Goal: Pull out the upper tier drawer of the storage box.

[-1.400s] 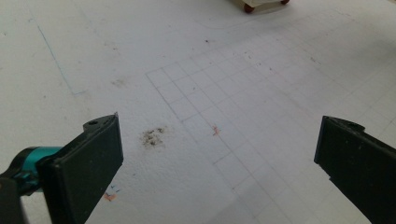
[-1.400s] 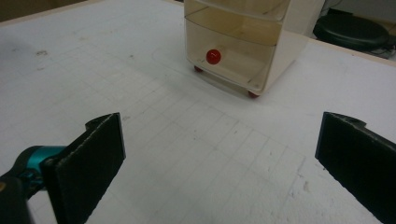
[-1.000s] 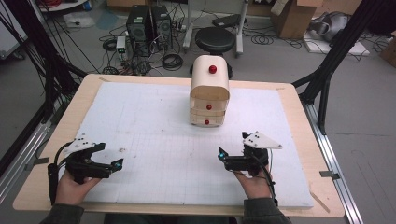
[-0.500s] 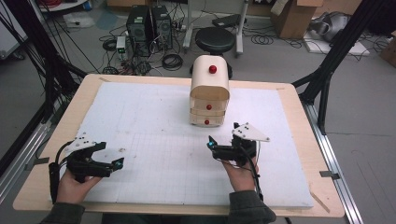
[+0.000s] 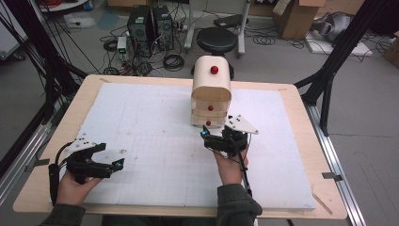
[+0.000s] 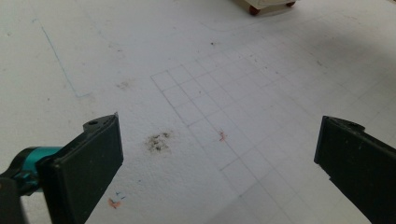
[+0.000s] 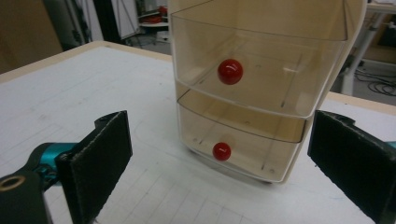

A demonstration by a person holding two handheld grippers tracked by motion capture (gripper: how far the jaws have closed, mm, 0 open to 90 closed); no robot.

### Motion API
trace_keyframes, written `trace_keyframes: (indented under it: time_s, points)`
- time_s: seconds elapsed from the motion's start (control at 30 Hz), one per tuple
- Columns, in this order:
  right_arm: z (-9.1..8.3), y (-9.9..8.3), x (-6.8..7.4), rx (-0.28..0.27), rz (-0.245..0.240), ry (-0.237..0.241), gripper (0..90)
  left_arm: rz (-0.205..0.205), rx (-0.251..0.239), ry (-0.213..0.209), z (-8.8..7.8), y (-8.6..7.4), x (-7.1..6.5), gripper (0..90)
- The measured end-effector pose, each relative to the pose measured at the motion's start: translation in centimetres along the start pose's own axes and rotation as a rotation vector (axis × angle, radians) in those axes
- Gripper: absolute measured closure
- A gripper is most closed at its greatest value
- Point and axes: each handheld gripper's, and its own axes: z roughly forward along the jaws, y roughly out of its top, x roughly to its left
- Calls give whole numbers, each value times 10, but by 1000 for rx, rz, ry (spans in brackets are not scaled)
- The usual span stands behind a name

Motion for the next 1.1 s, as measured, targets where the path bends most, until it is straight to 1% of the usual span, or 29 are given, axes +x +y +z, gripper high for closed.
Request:
trace_keyframes:
  time_s: [0.03, 0.13, 0.17, 0.27, 0.3, 0.33, 0.4, 0.43, 0.47, 0.53, 0.57, 0.63, 0.67, 0.7, 0.73, 0.77, 0.8, 0.9, 0.97, 1.07, 1.1]
  points:
    - [3, 1, 2, -8, 5, -35, 55, 2, 2, 0, 0, 0, 0, 17]
    - [6, 2, 4, -16, 18, -48, 76, 4, 3, 1, 0, 0, 0, 17]
    - [10, 3, 6, -34, 37, -49, 88, 4, 3, 0, 1, 0, 0, 17]
    - [14, 3, 6, -47, 37, -58, 105, 1, 1, 3, 0, 0, 0, 17]
    - [16, 4, 7, -50, 44, -61, 117, 1, 1, 3, 0, 0, 1, 17]
    - [18, 4, 9, -55, 45, -66, 150, 3, 3, 3, 0, 0, 1, 17]
    - [21, 5, 10, -66, 43, -70, 151, -1, 0, 5, -1, 0, 1, 17]
    - [23, 5, 12, -72, 35, -101, 154, 0, -1, 5, -1, 0, 1, 17]
    - [23, 5, 12, -72, 35, -101, 154, 0, -1, 5, -1, 0, 1, 17]
    - [26, 5, 12, -73, 41, -112, 196, -2, -4, 4, -1, 0, 1, 17]
    - [28, 4, 12, -68, 36, -132, 213, -1, -3, 4, -1, 0, 1, 17]
    - [30, 4, 12, -66, 48, -144, 238, 0, -2, 4, -1, 0, 1, 17]
    - [32, 4, 13, -66, 45, -148, 253, -1, -2, 4, -1, 0, 1, 17]
    - [34, 3, 15, -65, 45, -158, 295, 0, -1, 4, -1, 0, 1, 17]
    - [34, 3, 15, -65, 45, -158, 295, 2, 1, 4, -1, 0, 2, 17]
    - [36, 3, 17, -64, 38, -172, 329, 1, -1, 5, -1, 0, 2, 17]
    - [36, 3, 17, -64, 38, -172, 329, -2, -3, 5, -1, 0, 2, 17]
    - [39, 3, 19, -56, 46, -182, 369, -4, -5, 7, -1, 0, 2, 17]
    - [40, 4, 20, -61, 43, -192, 418, -3, -6, 8, -2, 0, 2, 17]
    - [41, 4, 22, -63, 37, -207, 468, -5, -9, 7, -2, 0, 2, 17]
    - [42, 4, 23, -64, 37, -220, 500, -4, -9, 8, -2, 0, 2, 17]
